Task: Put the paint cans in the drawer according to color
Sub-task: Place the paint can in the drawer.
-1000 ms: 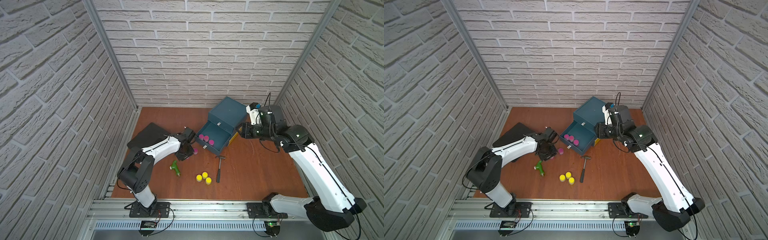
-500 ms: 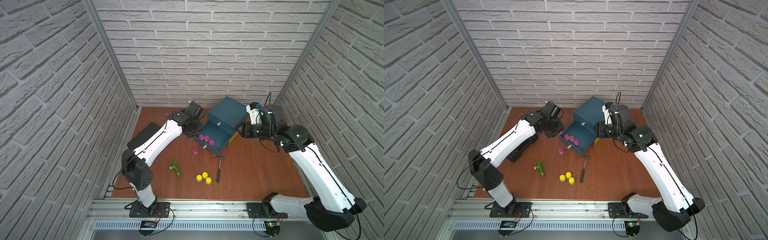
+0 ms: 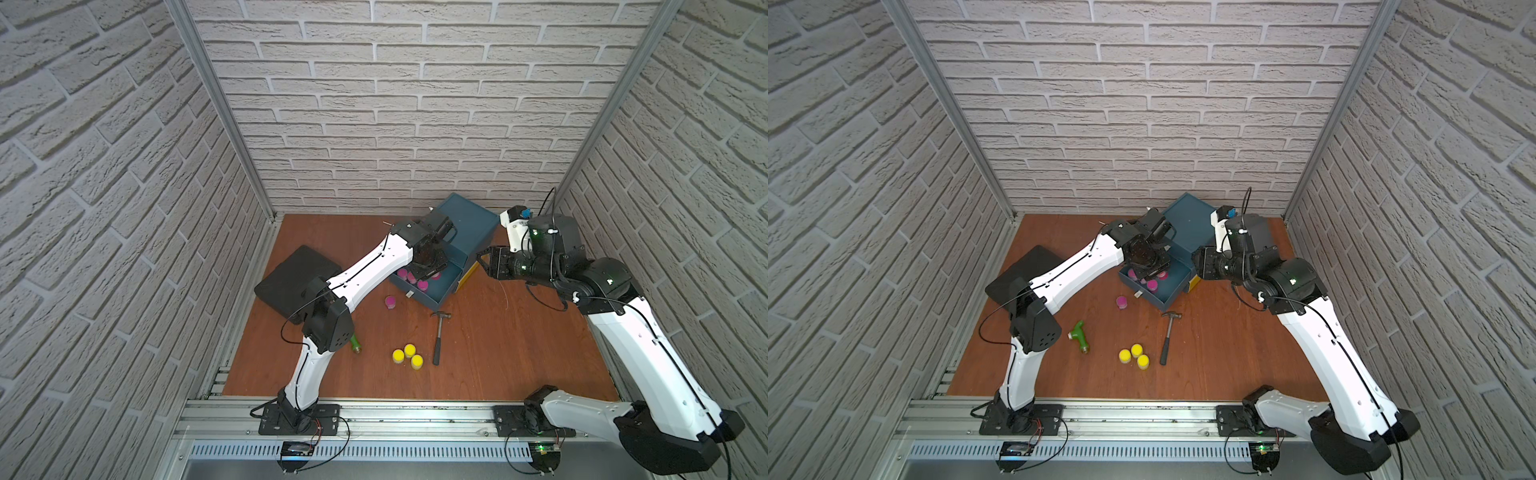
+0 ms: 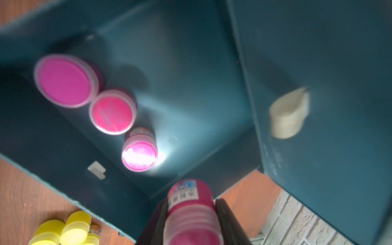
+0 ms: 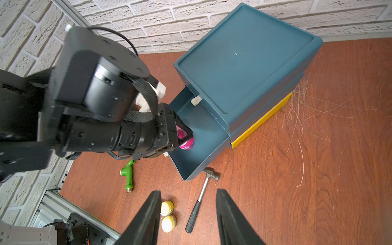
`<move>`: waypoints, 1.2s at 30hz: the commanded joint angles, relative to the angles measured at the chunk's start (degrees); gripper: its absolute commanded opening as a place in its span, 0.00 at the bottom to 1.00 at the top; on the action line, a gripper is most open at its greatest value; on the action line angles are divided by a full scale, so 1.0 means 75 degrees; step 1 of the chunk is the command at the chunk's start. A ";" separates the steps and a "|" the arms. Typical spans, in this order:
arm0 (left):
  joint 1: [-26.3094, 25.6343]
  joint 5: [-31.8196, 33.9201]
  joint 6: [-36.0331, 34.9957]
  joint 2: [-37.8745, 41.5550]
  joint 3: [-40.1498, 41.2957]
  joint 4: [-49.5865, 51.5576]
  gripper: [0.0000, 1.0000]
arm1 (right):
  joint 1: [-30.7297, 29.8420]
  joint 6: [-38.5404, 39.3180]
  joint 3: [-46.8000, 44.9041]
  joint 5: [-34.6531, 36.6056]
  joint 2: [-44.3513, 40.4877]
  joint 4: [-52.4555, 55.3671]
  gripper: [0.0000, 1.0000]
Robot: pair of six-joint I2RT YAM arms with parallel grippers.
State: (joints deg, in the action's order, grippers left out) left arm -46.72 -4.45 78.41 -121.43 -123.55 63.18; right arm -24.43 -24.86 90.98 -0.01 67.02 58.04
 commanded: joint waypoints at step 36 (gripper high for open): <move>-0.0017 0.0010 0.0989 -0.0933 -0.0198 0.0741 0.35 | 0.0144 -0.0037 -0.0343 0.0025 -0.0364 -0.0122 0.48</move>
State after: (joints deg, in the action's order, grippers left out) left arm -47.27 -5.32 85.69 -127.81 -123.59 67.05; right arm -23.73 -25.04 88.60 0.12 65.23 58.15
